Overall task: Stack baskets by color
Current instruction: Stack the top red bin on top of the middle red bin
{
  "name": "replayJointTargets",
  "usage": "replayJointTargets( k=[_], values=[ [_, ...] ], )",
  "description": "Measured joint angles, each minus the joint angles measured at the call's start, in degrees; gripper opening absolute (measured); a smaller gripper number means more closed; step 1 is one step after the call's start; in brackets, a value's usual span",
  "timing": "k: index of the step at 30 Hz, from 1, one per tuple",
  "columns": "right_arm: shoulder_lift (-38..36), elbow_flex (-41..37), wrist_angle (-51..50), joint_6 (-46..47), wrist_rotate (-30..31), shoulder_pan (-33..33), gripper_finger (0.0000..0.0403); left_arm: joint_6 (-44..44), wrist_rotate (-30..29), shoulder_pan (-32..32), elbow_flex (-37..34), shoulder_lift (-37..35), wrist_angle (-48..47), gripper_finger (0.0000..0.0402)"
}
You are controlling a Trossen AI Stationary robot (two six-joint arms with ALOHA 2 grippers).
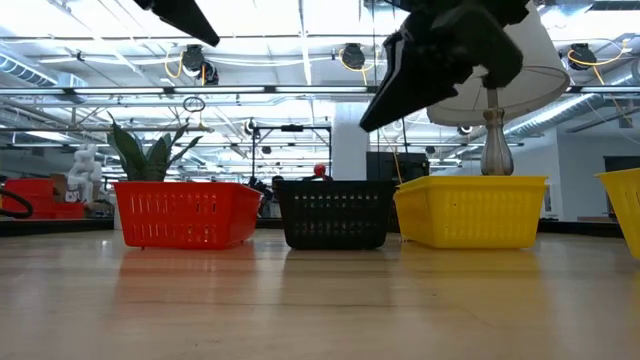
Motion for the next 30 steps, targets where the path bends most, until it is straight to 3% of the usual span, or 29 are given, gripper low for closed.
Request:
replayJointTargets(
  k=[6,14,23,30],
  values=[
    [-4.15,0.00,-5.45,3.79,0.06,0.81,0.0013,7.67,1.05,3.27,0.02,5.01,7.34,0.0163],
    [-10.32,-5.25,-4.72,6.62,3.28,3.63,0.0013,17.12,12.97,12.82,0.03,12.16,17.37,0.0163],
    [-18.14,-15.99,5.97,7.02,4.67,4.61,0.0013,23.30,26.97,23.26,0.06,22.38,27.33,0.0163],
    [-21.57,-21.03,13.16,7.02,4.44,4.64,0.0013,26.25,33.25,26.93,0.02,29.45,29.23,0.0163]
  ],
)
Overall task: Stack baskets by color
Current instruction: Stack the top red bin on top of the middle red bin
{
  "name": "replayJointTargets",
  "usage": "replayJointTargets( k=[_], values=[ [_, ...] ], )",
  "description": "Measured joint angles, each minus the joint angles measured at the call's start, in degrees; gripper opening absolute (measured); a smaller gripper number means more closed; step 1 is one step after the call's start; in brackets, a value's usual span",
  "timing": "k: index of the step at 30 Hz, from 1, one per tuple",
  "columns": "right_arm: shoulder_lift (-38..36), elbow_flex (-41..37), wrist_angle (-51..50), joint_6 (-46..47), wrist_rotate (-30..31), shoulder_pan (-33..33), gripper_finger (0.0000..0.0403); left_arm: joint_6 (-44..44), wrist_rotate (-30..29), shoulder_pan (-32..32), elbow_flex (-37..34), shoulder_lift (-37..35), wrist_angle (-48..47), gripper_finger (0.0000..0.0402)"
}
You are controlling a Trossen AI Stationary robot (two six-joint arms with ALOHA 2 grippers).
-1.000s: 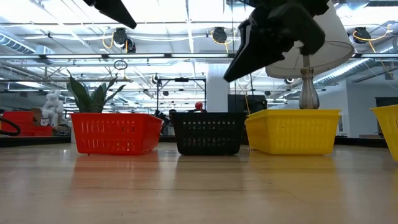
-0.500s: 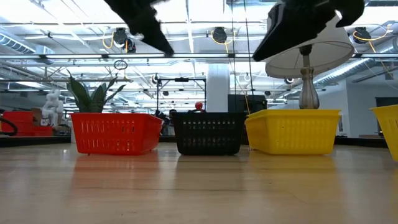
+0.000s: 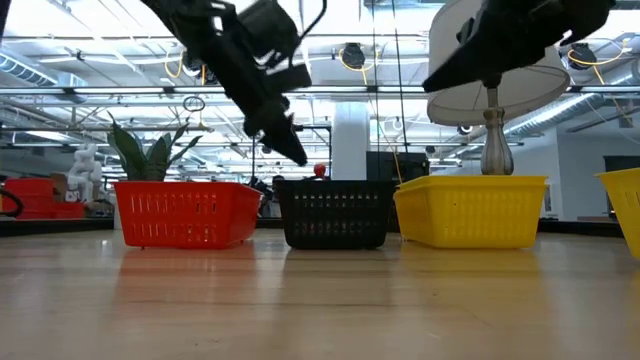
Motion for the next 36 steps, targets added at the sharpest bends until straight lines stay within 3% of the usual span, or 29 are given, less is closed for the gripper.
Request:
replayJointTargets(
  k=[6,36],
  values=[
    [-0.27,-0.39,-0.21,0.00,-0.12,0.33,0.0013,0.29,5.04,1.52,0.04,3.45,2.61,0.0163],
    [-0.23,-0.28,0.40,-0.34,-0.11,0.52,0.0013,1.98,4.50,4.02,0.00,9.98,3.68,0.0163]
  ],
)
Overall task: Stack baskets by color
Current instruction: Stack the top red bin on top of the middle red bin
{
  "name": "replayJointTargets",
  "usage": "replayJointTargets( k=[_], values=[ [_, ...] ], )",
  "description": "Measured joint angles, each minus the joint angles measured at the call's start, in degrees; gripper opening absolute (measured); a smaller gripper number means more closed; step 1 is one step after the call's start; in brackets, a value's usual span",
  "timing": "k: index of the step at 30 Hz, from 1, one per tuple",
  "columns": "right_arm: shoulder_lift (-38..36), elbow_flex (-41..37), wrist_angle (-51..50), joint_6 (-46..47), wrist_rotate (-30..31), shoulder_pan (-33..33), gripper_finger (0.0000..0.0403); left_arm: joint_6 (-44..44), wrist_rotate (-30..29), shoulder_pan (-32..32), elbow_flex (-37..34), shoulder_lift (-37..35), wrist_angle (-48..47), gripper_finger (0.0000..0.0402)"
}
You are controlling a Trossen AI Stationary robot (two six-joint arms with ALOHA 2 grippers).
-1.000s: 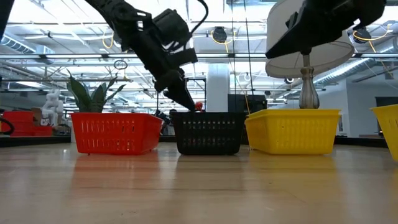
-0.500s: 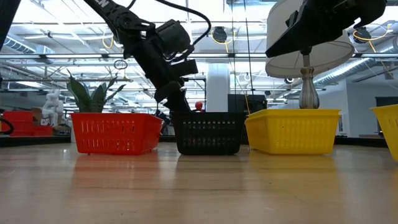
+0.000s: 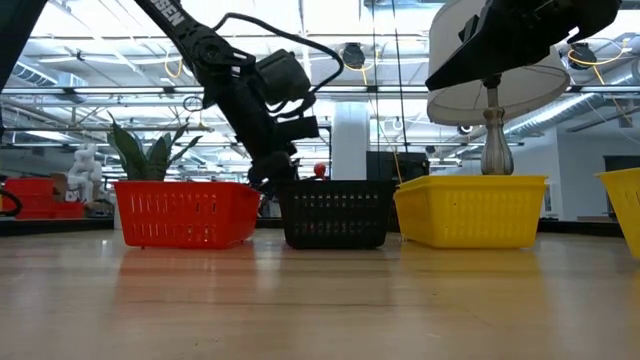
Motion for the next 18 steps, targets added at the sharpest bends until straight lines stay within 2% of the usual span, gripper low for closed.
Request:
replayJointTargets(
  k=[5,15,18],
  values=[
    [0.00,0.00,-0.14,-0.09,0.00,0.02,0.0013,0.36,-0.02,0.11,0.02,0.00,0.08,0.0148],
    [0.00,0.00,-0.22,-0.09,0.00,0.02,0.0013,3.09,-0.02,0.11,0.02,0.00,-0.48,0.0020],
    [0.00,0.00,-0.22,-0.09,0.00,0.02,0.0013,3.69,-0.13,0.11,0.02,-0.13,-0.77,0.0012]
  ],
)
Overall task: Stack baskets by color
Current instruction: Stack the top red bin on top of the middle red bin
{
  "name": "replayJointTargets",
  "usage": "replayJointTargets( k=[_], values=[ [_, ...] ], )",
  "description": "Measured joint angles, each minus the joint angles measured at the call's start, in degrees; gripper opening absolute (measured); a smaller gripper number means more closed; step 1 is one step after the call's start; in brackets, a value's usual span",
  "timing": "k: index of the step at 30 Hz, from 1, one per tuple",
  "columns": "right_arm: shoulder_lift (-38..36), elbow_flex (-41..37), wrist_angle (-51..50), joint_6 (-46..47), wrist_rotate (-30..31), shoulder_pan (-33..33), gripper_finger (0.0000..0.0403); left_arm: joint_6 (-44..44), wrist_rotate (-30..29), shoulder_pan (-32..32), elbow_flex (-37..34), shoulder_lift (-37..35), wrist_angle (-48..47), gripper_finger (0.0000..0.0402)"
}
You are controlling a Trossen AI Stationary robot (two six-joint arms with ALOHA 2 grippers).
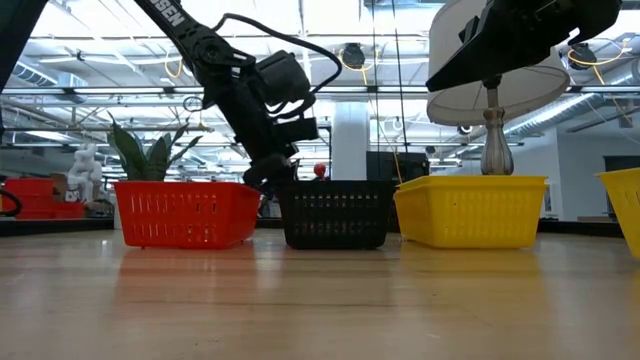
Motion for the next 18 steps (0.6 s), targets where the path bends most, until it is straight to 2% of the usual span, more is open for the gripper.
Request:
replayJointTargets(
  k=[6,14,18],
  values=[
    [0.00,0.00,-0.04,0.00,0.00,0.00,0.0013,0.00,-3.19,-1.16,0.57,-4.77,-5.69,0.0014],
    [0.00,0.00,-0.28,0.24,0.00,0.00,0.0013,-2.33,-4.00,-5.36,0.79,-17.99,-12.73,0.0012],
    [0.00,0.00,-0.46,0.37,0.00,0.00,0.0013,-4.96,-8.37,-9.31,0.79,-24.55,-18.08,0.0008]
  ],
)
